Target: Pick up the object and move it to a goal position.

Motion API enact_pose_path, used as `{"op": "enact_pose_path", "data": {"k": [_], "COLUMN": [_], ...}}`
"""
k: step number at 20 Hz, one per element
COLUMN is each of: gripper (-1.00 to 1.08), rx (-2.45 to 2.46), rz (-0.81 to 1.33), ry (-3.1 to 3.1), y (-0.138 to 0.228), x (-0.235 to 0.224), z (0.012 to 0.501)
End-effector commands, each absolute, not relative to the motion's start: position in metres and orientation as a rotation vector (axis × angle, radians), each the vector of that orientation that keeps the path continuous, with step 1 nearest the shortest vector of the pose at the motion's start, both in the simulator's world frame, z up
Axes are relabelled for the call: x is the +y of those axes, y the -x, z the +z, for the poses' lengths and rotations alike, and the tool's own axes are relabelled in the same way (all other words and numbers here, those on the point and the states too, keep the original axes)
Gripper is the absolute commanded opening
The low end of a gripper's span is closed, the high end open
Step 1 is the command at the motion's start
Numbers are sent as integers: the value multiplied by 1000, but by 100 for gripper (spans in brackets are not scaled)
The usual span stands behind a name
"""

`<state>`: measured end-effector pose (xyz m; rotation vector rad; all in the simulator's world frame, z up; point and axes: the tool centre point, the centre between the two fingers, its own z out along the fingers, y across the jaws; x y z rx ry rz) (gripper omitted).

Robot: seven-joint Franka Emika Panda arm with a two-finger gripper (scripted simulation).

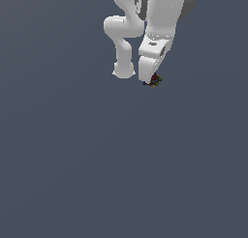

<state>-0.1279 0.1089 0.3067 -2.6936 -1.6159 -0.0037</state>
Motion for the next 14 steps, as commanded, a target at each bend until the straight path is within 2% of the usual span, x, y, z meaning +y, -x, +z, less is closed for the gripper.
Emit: {"op": "enact_pose_path", "data": {"k": [1, 7, 14], "gripper": [-100, -100, -100], "rx": [-1615, -1614, -1613], "rz": [-3, -1, 0], "ry": [2693, 2695, 2696], "y": [132, 136, 137], "x": [111, 114, 115], "z": [326, 356, 368]}}
